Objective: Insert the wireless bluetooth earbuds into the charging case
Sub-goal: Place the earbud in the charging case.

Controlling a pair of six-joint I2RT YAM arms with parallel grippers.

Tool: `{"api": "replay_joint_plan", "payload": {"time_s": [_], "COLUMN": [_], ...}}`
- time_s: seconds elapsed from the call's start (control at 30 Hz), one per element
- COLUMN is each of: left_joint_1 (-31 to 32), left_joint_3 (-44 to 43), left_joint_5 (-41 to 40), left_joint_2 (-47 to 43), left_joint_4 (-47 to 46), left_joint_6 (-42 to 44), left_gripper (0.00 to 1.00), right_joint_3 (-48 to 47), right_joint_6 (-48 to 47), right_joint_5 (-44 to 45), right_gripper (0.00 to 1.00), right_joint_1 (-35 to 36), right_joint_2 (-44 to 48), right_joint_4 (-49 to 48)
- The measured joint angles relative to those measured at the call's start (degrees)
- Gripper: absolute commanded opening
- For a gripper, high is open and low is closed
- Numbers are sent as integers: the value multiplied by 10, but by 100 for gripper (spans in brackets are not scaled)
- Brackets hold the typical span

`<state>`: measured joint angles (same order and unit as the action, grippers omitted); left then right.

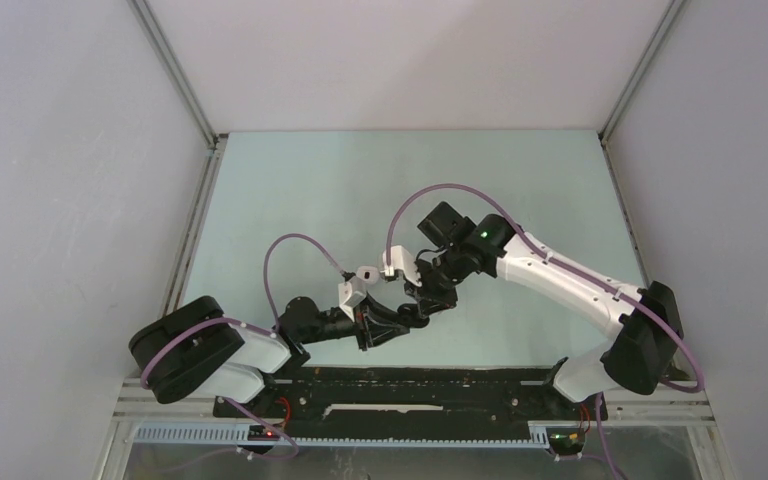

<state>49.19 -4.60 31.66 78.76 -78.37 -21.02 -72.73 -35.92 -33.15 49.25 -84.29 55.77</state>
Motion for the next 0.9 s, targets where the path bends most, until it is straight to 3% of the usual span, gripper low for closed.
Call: {"api": "replay_joint_plan", "payload": {"time_s": [0.9], "left_joint_1": [1], "left_joint_3": [0], "left_joint_5": [0], "left_joint_2": [11], "left_joint_4": [-36], "left_joint_6": [-6], "left_gripper": [0], "right_joint_3": [8], "right_joint_6": [-8], "right_joint_5": [-52], "right_gripper": [5], "right_joint_1": [-25], "right_joint_2": [38], "right_joint_4": [7]}}
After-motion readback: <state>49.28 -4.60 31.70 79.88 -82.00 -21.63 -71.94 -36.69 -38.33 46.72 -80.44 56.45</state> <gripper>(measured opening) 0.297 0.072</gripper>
